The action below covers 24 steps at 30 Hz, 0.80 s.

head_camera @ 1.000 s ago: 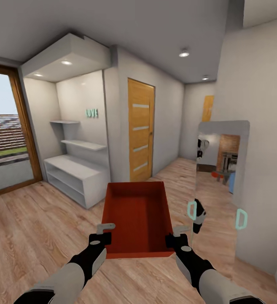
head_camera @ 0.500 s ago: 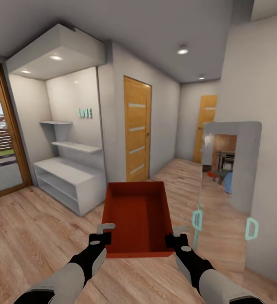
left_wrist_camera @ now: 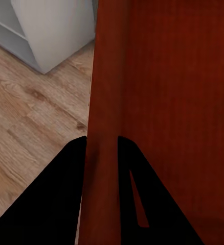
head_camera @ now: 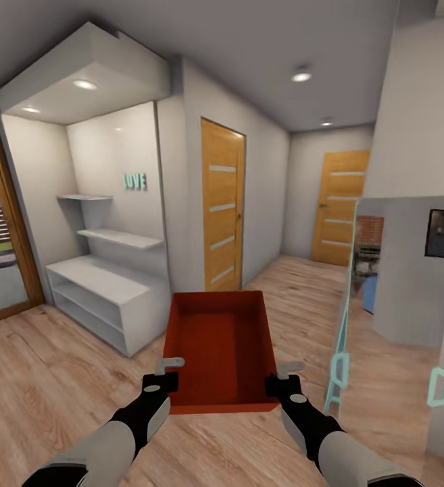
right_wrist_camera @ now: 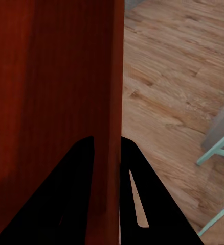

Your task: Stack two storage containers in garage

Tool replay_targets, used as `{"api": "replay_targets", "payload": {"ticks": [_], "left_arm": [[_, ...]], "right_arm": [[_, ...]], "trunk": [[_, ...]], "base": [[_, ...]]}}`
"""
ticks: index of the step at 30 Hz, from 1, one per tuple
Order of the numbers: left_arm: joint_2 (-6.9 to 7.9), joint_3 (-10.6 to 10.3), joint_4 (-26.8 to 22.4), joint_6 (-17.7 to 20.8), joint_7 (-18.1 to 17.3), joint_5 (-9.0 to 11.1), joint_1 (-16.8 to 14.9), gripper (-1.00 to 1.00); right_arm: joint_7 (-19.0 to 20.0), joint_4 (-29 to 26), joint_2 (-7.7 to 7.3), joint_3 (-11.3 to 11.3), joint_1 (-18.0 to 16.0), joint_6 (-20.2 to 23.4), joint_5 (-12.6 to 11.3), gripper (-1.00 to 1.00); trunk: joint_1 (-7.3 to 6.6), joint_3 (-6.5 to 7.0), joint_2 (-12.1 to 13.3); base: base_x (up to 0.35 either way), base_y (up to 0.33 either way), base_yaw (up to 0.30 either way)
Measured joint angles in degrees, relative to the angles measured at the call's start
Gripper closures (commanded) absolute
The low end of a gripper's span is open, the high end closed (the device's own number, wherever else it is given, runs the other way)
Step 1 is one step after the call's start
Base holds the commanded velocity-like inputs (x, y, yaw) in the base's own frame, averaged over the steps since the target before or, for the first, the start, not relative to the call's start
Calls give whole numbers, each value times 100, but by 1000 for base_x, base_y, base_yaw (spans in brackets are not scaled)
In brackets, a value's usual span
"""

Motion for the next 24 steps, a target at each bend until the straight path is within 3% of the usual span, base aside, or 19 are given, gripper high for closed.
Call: {"api": "replay_targets", "payload": {"ticks": [24], "left_arm": [[0,0,2,-7,0,0,0,100]], "right_arm": [[-2,-1,-1,3,0,-5,-1,100]], "trunk": [[0,0,0]], "base": [[303,220,-277]]}}
